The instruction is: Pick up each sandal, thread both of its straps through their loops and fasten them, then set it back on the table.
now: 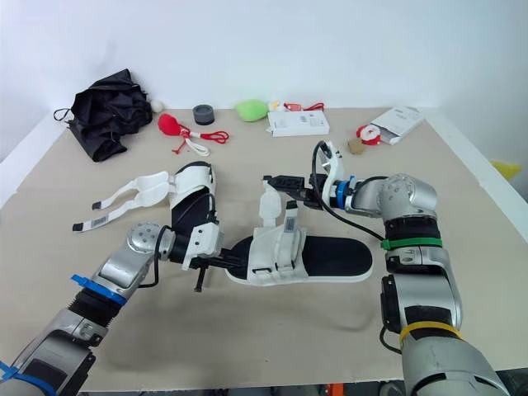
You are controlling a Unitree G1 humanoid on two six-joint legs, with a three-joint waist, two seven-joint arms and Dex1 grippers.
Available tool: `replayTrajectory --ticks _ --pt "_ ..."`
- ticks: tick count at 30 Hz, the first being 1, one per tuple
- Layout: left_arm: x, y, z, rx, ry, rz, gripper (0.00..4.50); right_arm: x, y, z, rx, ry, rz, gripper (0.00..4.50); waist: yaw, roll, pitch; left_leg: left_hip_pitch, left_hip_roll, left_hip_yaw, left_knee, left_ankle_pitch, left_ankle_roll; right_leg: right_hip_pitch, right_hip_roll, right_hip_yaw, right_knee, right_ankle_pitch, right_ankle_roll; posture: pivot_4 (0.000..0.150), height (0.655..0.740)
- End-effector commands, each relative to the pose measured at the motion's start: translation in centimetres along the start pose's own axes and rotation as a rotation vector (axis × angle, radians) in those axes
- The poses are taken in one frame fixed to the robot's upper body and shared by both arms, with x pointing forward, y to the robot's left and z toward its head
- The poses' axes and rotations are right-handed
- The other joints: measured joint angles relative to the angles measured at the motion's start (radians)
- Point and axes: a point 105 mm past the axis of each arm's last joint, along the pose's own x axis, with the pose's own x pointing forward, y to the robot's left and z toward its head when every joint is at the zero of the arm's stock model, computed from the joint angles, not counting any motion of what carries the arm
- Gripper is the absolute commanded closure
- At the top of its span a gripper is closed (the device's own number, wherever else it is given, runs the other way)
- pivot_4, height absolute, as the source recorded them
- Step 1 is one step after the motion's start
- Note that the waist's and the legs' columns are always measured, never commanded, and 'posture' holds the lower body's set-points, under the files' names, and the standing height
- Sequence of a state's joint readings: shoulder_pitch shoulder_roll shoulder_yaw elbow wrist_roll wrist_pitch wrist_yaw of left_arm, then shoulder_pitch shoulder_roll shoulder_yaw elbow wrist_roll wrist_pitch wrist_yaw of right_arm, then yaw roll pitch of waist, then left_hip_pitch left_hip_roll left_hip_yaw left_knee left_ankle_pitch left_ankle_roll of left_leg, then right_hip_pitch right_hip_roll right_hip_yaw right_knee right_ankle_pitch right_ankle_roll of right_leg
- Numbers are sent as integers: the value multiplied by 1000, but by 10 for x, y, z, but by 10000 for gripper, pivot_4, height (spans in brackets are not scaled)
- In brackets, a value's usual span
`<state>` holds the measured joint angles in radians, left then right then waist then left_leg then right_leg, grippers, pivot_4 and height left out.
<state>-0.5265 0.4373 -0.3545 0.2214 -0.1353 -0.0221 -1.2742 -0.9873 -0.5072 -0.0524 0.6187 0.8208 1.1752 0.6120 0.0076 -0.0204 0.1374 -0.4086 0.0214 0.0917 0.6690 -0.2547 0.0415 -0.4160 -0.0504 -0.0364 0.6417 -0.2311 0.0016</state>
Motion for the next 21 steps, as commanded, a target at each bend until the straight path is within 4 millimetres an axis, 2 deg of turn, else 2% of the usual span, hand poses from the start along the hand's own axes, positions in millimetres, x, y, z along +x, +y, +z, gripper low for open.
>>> replayTrajectory --ticks 1,7,13,21 --pt "2 -20 -35 -115 122 -50 45000 8 13 10 -38 -9 65 151 0 0 0 0 0 0 0 0 0 0 0 0 0 0 0 1500 7400" --pt "-2 -19 -37 -118 129 -30 45000 37 27 3 -52 24 147 151 -2 0 0 0 0 0 0 0 0 -1 0 0 0 0 -1 1500 7400" --pt "-4 -20 -39 -123 136 -22 45000 49 29 9 -51 -4 161 151 -4 0 0 0 0 0 0 0 0 -1 0 0 1 1 -2 1500 7400" --pt "-8 -23 -43 -130 144 -9 45000 40 16 11 -100 17 120 151 -4 0 0 0 0 0 0 0 0 -1 -1 -1 1 1 -3 1500 7400"
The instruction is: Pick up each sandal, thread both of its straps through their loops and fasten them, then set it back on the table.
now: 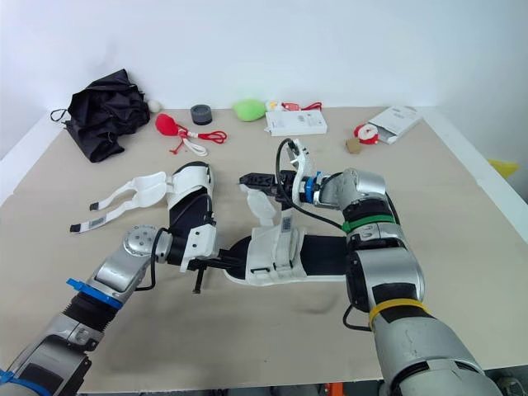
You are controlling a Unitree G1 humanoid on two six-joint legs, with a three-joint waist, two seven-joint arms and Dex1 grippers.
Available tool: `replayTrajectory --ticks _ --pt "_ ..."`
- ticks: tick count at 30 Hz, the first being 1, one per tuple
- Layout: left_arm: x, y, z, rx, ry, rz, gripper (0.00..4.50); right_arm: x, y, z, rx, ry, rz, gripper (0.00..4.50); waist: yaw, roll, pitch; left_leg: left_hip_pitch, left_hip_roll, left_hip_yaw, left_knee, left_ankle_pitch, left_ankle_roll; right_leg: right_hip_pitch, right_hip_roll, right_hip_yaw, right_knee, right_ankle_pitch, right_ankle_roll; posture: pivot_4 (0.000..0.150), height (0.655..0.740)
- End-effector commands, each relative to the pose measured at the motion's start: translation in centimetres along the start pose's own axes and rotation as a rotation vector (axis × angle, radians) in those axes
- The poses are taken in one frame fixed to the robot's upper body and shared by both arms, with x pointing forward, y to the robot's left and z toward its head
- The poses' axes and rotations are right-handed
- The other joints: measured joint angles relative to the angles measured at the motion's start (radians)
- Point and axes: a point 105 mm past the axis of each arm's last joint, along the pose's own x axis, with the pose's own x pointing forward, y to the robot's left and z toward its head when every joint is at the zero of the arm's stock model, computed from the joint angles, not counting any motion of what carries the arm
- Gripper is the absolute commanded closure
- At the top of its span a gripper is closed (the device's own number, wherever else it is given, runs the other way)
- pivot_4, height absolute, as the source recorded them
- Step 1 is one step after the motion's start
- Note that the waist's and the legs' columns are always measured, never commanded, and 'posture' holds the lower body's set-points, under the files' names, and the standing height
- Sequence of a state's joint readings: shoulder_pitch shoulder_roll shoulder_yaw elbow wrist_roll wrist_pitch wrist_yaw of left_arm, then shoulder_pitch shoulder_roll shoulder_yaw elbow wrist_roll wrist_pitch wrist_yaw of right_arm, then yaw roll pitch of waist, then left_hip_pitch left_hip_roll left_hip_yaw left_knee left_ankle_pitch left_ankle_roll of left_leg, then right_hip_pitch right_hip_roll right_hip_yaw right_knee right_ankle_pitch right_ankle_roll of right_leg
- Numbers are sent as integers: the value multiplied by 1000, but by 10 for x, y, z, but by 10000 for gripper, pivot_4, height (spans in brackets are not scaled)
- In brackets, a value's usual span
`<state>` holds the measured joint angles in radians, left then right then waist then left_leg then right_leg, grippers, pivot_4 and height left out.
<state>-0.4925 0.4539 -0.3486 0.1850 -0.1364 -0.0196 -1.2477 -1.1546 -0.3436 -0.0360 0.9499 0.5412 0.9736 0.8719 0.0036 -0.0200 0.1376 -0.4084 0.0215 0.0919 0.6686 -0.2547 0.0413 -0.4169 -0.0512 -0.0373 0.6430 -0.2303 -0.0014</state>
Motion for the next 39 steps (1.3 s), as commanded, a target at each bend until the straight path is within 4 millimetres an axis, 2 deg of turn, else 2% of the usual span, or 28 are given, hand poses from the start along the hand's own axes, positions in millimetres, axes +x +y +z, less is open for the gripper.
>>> replayTrajectory --ticks 1,5,12,21,26,34,37,38,39 --pt "-5 -19 -41 -126 142 -37 45000 -7 2 12 -78 -7 -8 151 0 0 0 0 0 0 0 0 0 0 0 0 0 0 0 1500 7400" --pt "-5 -20 -41 -126 139 -35 45000 -13 -9 5 -86 30 -32 151 -3 0 0 1 0 0 0 0 0 0 0 0 1 -1 -2 1500 7400" --pt "-5 -22 -41 -129 139 -36 45000 -10 -5 -8 -85 102 26 151 -4 1 0 1 0 0 0 0 0 -1 0 0 2 -1 -2 1500 7400" --pt "-4 -23 -41 -126 137 -38 45000 19 3 -17 -86 99 66 151 -23 1 0 1 0 0 0 1 -1 0 -1 -1 3 -1 -3 1500 7400" --pt "-4 -24 -42 -129 138 -34 45000 28 5 -5 -94 12 44 151 -24 1 0 1 0 0 0 1 -2 0 -2 -1 3 0 -3 1500 7400" --pt "-4 -26 -42 -134 137 -31 45000 27 9 15 -98 -84 37 151 -24 1 0 1 0 0 0 1 -2 0 -2 -1 3 0 -3 1500 7400" --pt "-3 -26 -41 -135 134 -27 45000 28 11 12 -102 -74 62 7405 -25 1 0 1 0 0 -1 1 -3 -1 -2 -1 3 0 -3 1500 7400" --pt "-3 -26 -41 -135 134 -26 45000 28 12 12 -105 -72 72 14354 -25 1 0 2 0 0 -2 1 -3 -1 -3 -1 3 -1 -4 1500 7400" --pt "-4 -26 -41 -135 134 -26 45000 28 14 13 -105 -78 82 15881 -24 1 0 2 0 0 -2 1 -3 -1 -2 -1 3 -1 -4 1500 7400"
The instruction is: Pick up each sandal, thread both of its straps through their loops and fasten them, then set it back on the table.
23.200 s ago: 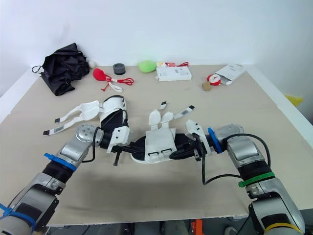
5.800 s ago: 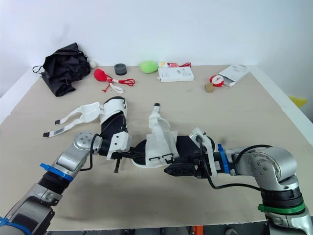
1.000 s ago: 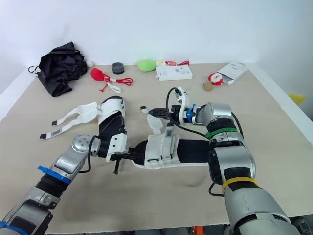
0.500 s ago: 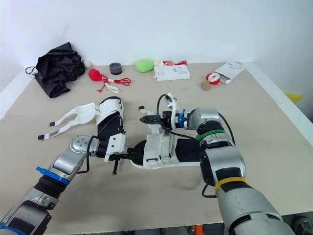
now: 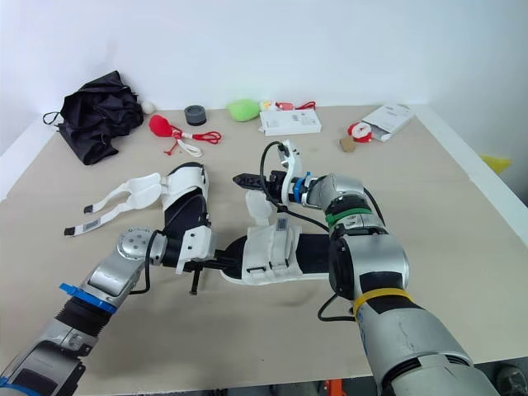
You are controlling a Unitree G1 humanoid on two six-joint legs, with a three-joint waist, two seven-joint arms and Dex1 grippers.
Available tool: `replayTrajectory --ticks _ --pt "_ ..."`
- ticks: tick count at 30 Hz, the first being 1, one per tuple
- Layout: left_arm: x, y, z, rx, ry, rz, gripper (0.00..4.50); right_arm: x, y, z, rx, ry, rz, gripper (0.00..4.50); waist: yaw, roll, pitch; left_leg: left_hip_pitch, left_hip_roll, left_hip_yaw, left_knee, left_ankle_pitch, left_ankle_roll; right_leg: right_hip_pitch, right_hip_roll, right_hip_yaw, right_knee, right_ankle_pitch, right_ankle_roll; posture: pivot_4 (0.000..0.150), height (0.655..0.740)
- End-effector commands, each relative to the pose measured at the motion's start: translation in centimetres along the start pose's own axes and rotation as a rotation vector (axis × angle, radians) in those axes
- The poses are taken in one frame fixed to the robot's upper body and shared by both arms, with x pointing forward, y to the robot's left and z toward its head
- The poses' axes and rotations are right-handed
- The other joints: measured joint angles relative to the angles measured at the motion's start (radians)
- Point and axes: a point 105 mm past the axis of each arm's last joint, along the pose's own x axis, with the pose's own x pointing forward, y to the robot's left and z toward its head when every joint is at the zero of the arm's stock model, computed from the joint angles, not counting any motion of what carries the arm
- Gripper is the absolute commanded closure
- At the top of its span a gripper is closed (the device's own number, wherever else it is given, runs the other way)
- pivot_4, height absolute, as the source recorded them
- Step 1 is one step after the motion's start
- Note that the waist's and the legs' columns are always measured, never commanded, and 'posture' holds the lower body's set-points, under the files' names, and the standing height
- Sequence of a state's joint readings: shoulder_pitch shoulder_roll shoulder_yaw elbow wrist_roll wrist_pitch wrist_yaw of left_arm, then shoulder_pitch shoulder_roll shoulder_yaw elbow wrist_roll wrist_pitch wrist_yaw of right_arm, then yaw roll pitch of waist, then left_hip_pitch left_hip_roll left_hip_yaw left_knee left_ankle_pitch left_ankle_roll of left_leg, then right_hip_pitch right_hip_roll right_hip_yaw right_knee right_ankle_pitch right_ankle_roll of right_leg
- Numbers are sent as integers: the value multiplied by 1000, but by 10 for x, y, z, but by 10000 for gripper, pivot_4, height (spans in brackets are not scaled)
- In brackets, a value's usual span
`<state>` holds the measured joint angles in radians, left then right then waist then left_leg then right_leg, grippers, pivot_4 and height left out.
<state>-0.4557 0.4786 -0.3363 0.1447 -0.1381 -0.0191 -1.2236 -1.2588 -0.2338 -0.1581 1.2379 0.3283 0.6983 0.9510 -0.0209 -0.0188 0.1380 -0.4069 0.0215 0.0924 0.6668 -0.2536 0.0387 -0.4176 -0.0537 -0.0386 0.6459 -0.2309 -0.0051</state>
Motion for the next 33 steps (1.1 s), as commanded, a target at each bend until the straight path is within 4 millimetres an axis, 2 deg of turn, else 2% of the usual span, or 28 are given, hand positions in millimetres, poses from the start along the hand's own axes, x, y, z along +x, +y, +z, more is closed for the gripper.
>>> replayTrajectory --ticks 1,6,12,15,20,22,26,30,33 --pt "2 -23 -38 -134 127 -58 45000 2 16 16 -37 -40 74 20214 0 0 0 0 0 0 0 0 0 0 0 0 0 0 0 1500 7400" --pt "2 -22 -35 -134 125 -61 45000 1 22 20 -29 -66 116 44661 0 0 0 0 0 0 -1 0 0 0 0 0 0 0 0 1500 7400" --pt "3 -21 -33 -132 122 -65 45000 -3 14 26 -43 -100 60 44661 0 0 0 0 0 0 -1 0 0 0 0 0 0 0 0 1500 7400" --pt "4 -21 -32 -131 119 -69 45000 -7 16 33 -147 -120 64 44661 0 1 1 0 0 0 -1 0 -1 0 0 0 0 0 0 1500 7400" --pt "4 -22 -31 -134 119 -74 45000 -16 14 30 -492 -102 4 44661 1 2 1 0 0 0 -1 0 -1 -1 0 0 0 0 0 1500 7400" --pt "4 -23 -32 -135 120 -77 45000 -24 19 25 -677 -130 -10 44661 2 2 1 0 0 0 -1 0 -1 -1 0 0 0 0 0 1500 7400" --pt "4 -25 -35 -137 123 -84 45000 -45 47 15 -1109 -229 -49 44661 4 2 1 -1 -1 -1 -2 0 -1 0 0 0 0 -1 3 1500 7400" --pt "4 -24 -37 -134 125 -90 45000 -58 80 13 -1408 -349 -65 44661 2 2 1 0 -1 0 -1 0 -2 0 2 1 1 -2 6 1500 7400" --pt "5 -23 -38 -129 126 -94 45000 -66 99 -12 -1805 -346 -36 44661 5 2 1 0 -1 -1 -1 0 -3 0 2 1 0 -6 13 1500 7400"
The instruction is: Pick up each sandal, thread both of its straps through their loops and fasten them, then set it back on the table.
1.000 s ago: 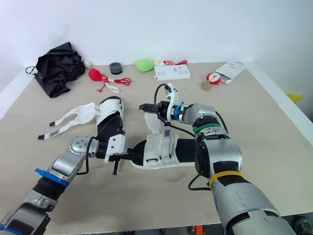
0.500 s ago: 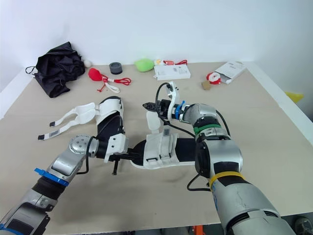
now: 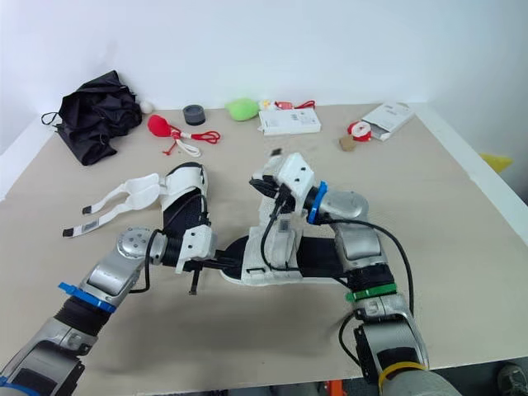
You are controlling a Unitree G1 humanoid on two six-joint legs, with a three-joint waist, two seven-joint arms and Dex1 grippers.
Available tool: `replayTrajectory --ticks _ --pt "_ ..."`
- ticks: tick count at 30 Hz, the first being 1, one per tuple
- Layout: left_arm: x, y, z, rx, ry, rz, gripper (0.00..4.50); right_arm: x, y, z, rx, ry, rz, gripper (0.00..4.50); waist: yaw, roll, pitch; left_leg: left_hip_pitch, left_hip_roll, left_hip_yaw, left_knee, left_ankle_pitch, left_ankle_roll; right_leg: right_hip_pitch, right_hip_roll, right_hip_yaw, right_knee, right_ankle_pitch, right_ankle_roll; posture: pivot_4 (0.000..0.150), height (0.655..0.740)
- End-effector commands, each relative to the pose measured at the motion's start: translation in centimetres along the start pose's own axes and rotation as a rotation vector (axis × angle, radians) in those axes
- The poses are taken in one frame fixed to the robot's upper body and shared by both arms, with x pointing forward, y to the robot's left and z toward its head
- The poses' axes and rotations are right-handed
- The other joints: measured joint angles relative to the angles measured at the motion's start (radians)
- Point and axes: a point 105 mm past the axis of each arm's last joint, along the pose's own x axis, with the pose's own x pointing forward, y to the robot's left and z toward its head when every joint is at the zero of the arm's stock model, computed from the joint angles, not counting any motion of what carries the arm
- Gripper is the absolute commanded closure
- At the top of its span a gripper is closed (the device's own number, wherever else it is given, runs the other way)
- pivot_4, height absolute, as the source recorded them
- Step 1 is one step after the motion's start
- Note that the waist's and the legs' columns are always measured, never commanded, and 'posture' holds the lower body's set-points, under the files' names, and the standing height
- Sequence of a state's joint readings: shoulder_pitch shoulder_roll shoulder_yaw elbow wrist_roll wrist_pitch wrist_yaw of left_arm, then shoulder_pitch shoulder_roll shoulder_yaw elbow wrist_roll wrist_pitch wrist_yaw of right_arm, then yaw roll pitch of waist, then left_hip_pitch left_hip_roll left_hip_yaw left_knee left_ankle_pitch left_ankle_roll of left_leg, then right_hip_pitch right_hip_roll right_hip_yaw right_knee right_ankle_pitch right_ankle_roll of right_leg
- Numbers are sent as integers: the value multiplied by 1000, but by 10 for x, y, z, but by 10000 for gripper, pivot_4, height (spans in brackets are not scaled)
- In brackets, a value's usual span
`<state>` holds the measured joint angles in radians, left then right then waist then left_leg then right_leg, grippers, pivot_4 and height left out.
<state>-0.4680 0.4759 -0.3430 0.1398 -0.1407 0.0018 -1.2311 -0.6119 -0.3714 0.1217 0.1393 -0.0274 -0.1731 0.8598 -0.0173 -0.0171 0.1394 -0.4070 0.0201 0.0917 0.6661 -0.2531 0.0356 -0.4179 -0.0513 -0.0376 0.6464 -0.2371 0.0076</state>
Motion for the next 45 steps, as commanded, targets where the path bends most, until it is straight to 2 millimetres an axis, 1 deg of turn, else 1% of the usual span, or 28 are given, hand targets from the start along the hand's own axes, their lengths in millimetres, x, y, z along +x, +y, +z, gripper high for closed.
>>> replayTrajectory --ticks 1,3,6,7,11,14,16,20,27,29,30,33,37,40,42,43,44,45 --pt "4 -23 -41 -124 125 -81 45000 -14 5 43 -476 -138 -7 44661 2 0 0 0 0 -1 0 0 0 1 1 1 0 -1 1 1500 7400" --pt "4 -22 -42 -122 125 -82 45000 -23 19 40 -604 -157 28 44661 2 -1 0 0 0 0 1 0 0 1 1 2 0 -1 2 1500 7400" --pt "5 -21 -42 -119 125 -84 45000 -32 26 41 -688 -196 23 44661 1 -1 1 0 0 0 1 0 0 1 2 3 0 -1 2 1500 7400" --pt "5 -20 -42 -118 125 -84 45000 -34 27 43 -707 -210 17 44661 1 -1 1 1 0 0 1 0 0 1 2 3 0 -1 1 1500 7400" --pt "5 -20 -42 -114 126 -92 45000 -43 28 63 -830 -321 -50 44661 1 -1 1 2 0 0 1 1 -1 2 3 3 0 -1 1 1500 7400" --pt "6 -19 -42 -110 125 -98 45000 -45 32 69 -894 -383 -47 44661 3 -1 1 2 0 0 2 1 -2 3 3 3 0 -1 1 1500 7400" --pt "6 -19 -42 -108 125 -102 45000 -46 34 68 -906 -397 -35 44661 5 -1 1 3 0 -1 4 1 -2 4 3 3 0 -1 1 1500 7400" --pt "7 -17 -40 -104 122 -104 45000 -51 48 53 -929 -400 68 44661 10 -2 1 6 0 -1 4 1 -1 8 2 3 0 0 1 1500 7400" --pt "7 -18 -39 -102 120 -108 45000 -51 48 42 -943 -397 141 44661 12 -2 1 9 0 -1 4 1 -1 9 3 3 0 -1 -1 1500 7400" --pt "7 -18 -39 -103 119 -109 45000 -51 50 38 -942 -396 179 44661 12 -2 1 9 0 -1 3 1 0 9 3 3 0 0 -2 1500 7400" --pt "7 -18 -39 -103 118 -109 45000 -50 51 37 -944 -399 193 44661 12 -2 1 9 0 -1 3 0 0 9 3 3 0 2 -6 1500 7400" --pt "8 -19 -39 -105 116 -109 45000 -49 55 33 -941 -395 250 44661 12 -2 1 8 0 -1 3 0 1 9 3 3 0 1 -7 1500 7400" --pt "9 -20 -40 -107 116 -110 45000 -53 60 23 -923 -351 349 44661 12 -2 1 9 0 -1 3 -1 1 9 3 4 0 1 -7 1500 7400" --pt "9 -21 -41 -109 117 -111 45000 -54 54 19 -904 -304 394 44661 12 -2 1 9 0 -1 3 -1 1 9 3 4 0 0 -7 1500 7400" --pt "10 -21 -41 -111 116 -110 45000 -54 50 25 -900 -297 418 37120 12 -2 1 9 0 -1 3 -1 2 9 3 3 0 0 -8 1500 7400" --pt "10 -21 -41 -112 115 -109 45000 -54 50 26 -896 -291 433 34270 12 -2 1 9 0 -1 3 -1 2 9 3 4 0 0 -8 1500 7400" --pt "10 -21 -41 -113 114 -108 45000 -54 48 28 -889 -285 436 28582 12 -2 1 9 0 -1 3 -1 2 10 3 3 0 0 -8 1500 7400" --pt "10 -21 -41 -113 113 -108 45000 -54 47 30 -891 -282 437 23869 12 -2 1 10 1 -1 3 -1 2 10 3 3 0 0 -8 1500 7400"
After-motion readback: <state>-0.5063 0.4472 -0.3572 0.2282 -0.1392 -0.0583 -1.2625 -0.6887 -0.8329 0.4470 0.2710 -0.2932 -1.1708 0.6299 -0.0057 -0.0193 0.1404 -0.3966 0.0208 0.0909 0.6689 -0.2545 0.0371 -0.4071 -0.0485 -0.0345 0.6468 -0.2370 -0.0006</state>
